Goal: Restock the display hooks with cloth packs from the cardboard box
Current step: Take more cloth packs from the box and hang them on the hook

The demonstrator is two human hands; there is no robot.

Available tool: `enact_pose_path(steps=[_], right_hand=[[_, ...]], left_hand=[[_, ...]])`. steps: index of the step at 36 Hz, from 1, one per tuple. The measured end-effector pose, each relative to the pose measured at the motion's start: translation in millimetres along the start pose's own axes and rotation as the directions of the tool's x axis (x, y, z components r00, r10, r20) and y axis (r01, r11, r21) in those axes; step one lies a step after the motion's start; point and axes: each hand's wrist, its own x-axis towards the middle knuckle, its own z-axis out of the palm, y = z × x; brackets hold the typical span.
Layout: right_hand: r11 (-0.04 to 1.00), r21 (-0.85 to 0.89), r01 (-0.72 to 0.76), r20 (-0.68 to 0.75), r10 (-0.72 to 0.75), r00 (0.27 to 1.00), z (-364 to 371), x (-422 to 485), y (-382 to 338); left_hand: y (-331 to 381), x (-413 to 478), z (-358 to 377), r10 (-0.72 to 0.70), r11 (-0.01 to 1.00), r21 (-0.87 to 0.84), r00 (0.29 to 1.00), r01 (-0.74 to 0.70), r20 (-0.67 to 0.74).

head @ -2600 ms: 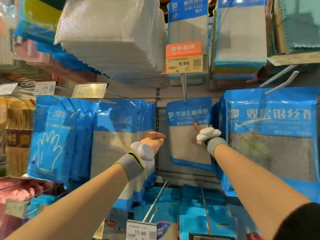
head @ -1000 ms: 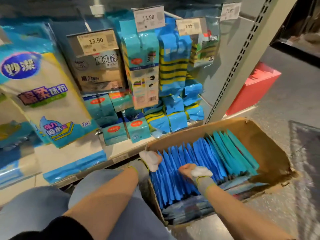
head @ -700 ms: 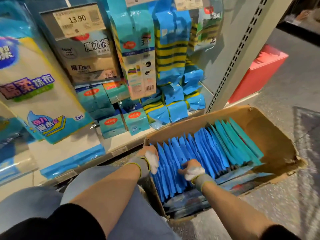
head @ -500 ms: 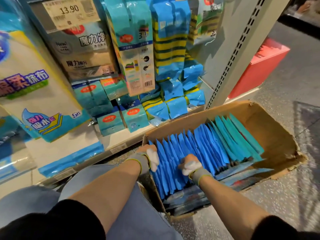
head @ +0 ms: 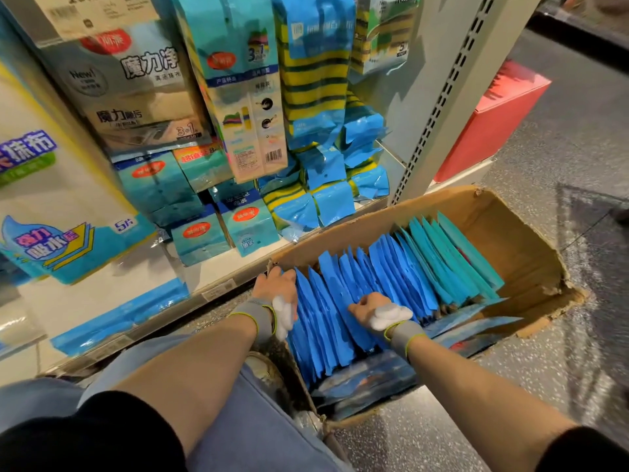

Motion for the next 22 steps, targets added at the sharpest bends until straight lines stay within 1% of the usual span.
enact_pose_path(steps=[1,3,4,5,7,10,12,14,16,19,21,22], right_hand=[[1.0,0.013,0.007,0.007,-0.008,1.0,-0.8,1.1,0.0],[0.999,0.028,0.022,0.016,-0.022,1.0,-5.2,1.0,-0.5],[0.999,0.031,0.029,0.015,-0.03,0.999,-10.2,-2.2,-3.1],[0.999,0.032,0.04,0.014,-0.04,0.999,-15.9,-3.8,-5.0],[0.997,-0.015,0.081,-0.002,-0.081,0.997,-28.3,-7.7,-9.1],[0.986,-0.079,0.146,-0.094,-0.153,0.984,-49.0,-19.7,-26.1],[0.973,-0.121,0.195,-0.119,-0.21,0.971,-59.6,-28.0,-36.8],[0.964,-0.116,0.237,-0.167,-0.255,0.953,-70.4,-39.4,-47.8],[0.956,-0.057,0.287,-0.218,-0.292,0.931,-80.3,-43.8,-56.7],[0.942,0.03,0.333,-0.301,-0.309,0.902,-96.8,-58.2,-75.3],[0.922,0.02,0.388,-0.344,-0.358,0.868,-105.5,-70.8,-87.5],[0.917,-0.01,0.4,-0.359,-0.376,0.854,-110.2,-72.6,-93.3]], left_hand=[[0.9,-2.6,-2.7,0.011,0.999,0.037,1.0,-0.01,-0.027],[1.1,-7.2,-11.3,0.046,0.98,0.196,0.989,-0.018,-0.14],[-0.3,-10.0,-16.6,0.064,0.968,0.25,0.975,-0.009,-0.213],[-2.4,-11.7,-22.3,0.069,0.967,0.255,0.96,0.003,-0.273],[-6.4,-13.0,-31.6,0.062,0.989,0.149,0.93,-0.008,-0.363],[-8.2,-32.8,-54.4,0.039,0.999,-0.005,0.901,-0.045,-0.432],[-7.3,-40.0,-71.0,0.041,0.998,-0.023,0.882,-0.058,-0.469],[-6.1,-50.5,-88.0,0.066,0.996,-0.014,0.867,-0.084,-0.495],[-5.3,-59.1,-105.7,0.065,0.995,-0.033,0.858,-0.095,-0.509],[-8.8,-78.9,-134.3,0.074,0.992,-0.038,0.817,-0.117,-0.572],[-12.7,-94.1,-152.2,0.076,0.987,-0.07,0.795,-0.147,-0.602],[-15.0,-101.1,-162.2,0.087,0.979,-0.096,0.799,-0.178,-0.595]])
